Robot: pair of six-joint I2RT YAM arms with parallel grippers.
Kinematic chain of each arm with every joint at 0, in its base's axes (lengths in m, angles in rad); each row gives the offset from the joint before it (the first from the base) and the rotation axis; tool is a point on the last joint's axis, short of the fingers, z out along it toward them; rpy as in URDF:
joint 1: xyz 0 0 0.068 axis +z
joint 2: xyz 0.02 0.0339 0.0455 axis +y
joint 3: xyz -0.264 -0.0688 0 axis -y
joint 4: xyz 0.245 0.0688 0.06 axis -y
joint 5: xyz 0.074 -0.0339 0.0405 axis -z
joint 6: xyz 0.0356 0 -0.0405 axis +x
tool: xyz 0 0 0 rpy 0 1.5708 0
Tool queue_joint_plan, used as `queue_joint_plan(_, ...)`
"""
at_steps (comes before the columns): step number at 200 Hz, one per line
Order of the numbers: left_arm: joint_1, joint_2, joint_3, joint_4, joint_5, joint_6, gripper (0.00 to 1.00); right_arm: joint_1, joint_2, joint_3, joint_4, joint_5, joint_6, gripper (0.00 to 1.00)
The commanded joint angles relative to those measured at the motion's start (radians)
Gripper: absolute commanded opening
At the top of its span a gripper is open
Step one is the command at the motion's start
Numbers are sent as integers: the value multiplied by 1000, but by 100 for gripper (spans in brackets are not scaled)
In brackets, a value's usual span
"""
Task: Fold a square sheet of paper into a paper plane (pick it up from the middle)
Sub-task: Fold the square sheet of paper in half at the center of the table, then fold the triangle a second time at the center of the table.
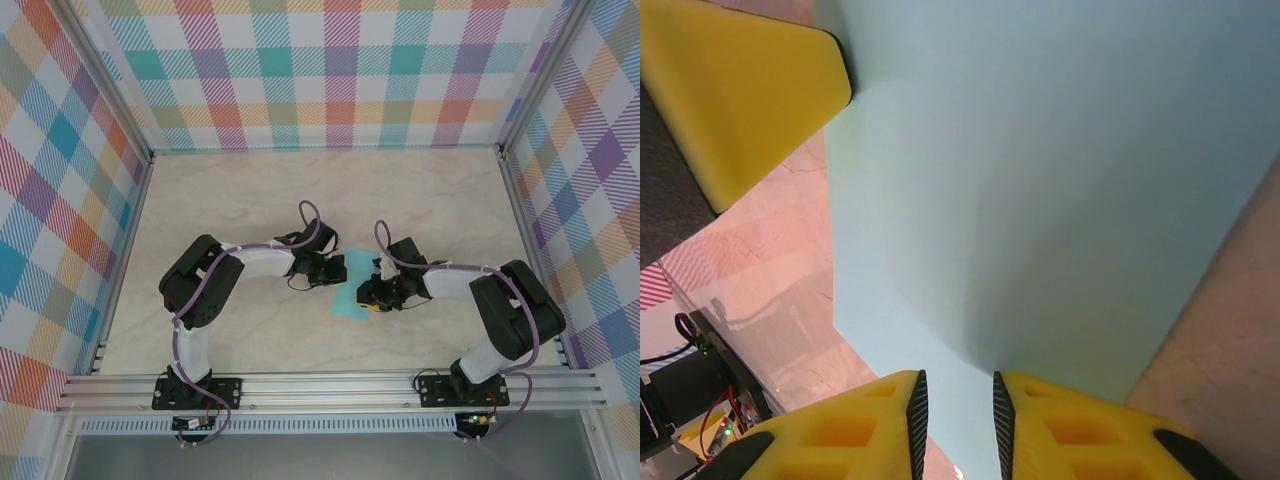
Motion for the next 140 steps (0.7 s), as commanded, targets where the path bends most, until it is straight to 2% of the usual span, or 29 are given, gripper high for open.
queue_joint_plan(1, -17, 54, -60, -117, -83, -4, 0, 9, -14, -55, -20, 30, 18, 27)
queue_joint_plan(45, -17, 51, -63, -111, -84, -7, 0, 40, -138, -60, -31, -34, 14, 33)
queue_joint_plan(82, -20, 53, -65, -102, -82, -16, 0, 71, -55, -69, -15, -32, 3, 34)
queue_joint_plan(107, -23, 52, -63, -102, -80, -17, 0, 87, 4, -79, -19, 13, 6, 31)
queue_joint_plan(140, -24, 48, -61, -110, -84, -15, 0, 94, -46, -101, -26, 21, 25, 31)
